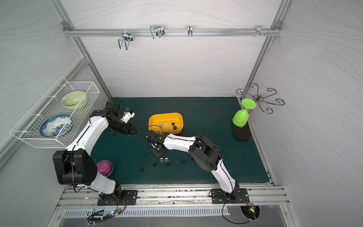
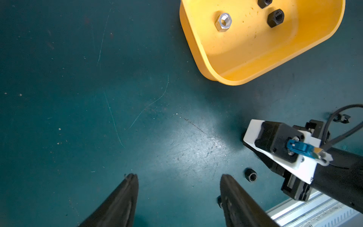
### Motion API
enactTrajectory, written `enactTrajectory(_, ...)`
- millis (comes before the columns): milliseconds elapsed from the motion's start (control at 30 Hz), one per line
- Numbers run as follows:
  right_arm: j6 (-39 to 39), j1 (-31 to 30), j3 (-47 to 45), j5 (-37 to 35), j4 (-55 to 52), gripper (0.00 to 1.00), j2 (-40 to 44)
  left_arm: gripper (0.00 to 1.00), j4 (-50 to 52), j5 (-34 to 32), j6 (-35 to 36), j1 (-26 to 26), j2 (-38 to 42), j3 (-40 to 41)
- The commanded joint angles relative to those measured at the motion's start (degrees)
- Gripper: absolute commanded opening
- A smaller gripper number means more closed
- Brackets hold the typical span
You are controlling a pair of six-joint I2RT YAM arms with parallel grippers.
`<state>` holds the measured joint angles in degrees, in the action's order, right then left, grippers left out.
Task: Put the nuts on the desktop into the storage box
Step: Pick up the nut from the center of the board, then place the nut in the storage box.
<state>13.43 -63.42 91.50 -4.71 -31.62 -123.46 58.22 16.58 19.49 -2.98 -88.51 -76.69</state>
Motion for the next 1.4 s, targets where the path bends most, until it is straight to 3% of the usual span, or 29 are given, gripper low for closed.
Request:
enactTrajectory(0, -0.5, 0.0, -0.7, -1.3, -0.1, 0.23, 2.8, 0.71, 0.7, 0.8, 0.7, -0.1, -0.1, -0.8)
enactTrajectory(333, -0.7, 0.5, -0.1, -4.1, -0.8, 0.23, 9.6, 0.71, 1.0, 1.7, 0.5, -0.1, -0.5, -0.7)
enactTrajectory(667, -2.8, 4.2, 5.1, -5.1, -2.8, 0.23, 10.9, 0.71, 1.4, 2.2, 0.8, -0.1, 0.2, -0.5)
enactTrajectory(1367, -5.2, 14.7, 18.1, -1.9, -2.9, 0.24, 0.8, 0.71, 1.7, 2.5, 1.1, -0.1, 0.6, 0.0)
